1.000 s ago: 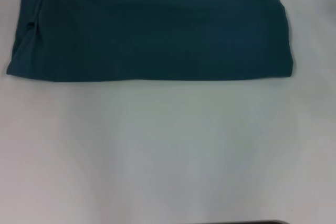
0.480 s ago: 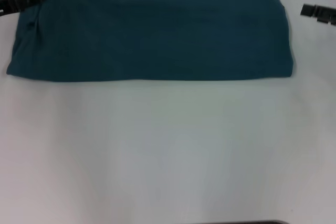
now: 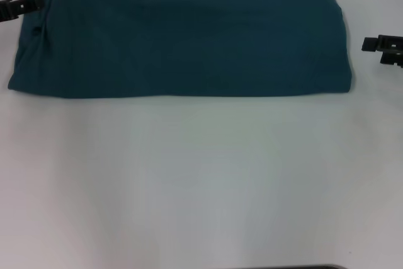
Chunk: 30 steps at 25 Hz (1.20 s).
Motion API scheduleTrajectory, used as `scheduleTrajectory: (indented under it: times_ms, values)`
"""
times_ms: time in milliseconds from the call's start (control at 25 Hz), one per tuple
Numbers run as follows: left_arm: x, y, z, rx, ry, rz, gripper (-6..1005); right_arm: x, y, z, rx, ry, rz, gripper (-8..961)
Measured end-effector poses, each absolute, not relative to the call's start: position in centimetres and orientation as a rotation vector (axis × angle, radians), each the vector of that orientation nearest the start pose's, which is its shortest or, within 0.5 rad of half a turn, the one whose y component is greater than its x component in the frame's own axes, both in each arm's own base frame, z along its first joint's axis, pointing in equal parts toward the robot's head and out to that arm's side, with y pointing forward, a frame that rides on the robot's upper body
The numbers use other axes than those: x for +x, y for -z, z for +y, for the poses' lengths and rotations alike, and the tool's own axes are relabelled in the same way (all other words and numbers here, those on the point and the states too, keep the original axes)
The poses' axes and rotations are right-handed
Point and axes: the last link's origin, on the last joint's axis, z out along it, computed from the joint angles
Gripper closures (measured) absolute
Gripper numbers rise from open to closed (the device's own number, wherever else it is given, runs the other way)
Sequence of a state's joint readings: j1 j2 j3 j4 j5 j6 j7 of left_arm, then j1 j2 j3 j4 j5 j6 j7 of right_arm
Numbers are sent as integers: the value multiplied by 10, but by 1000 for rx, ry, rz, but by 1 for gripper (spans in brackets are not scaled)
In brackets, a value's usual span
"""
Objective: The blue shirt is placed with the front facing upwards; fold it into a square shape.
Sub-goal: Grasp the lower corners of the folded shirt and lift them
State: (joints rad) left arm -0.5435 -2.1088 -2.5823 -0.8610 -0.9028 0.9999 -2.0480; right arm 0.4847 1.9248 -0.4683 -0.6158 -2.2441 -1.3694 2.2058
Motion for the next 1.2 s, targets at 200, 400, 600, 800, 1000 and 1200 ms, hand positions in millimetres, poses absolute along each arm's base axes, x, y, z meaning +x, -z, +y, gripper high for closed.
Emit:
scheduleTrajectory:
  times_ms: [200, 400, 600, 800, 1000, 1200]
  values:
    - [-322, -65, 393, -1924, 452, -1253, 96, 353, -69, 335, -2008, -580, 1779, 102]
    - [-321, -65, 393, -1934, 446, -1248, 96, 345, -57, 341, -2027, -587, 1794, 101]
    - [-321, -64, 392, -1943, 427, -1241, 96, 342, -47, 343, -2039, -566, 1823, 102]
    - [-323, -64, 392, -1944, 414, -1241, 96, 344, -46, 341, -2031, -564, 1832, 102]
    - [-323, -64, 392, -1944, 413, -1240, 95, 347, -45, 337, -2021, -559, 1844, 101]
    - [-323, -64, 392, -1944, 413, -1240, 96, 349, -44, 334, -2016, -555, 1851, 101]
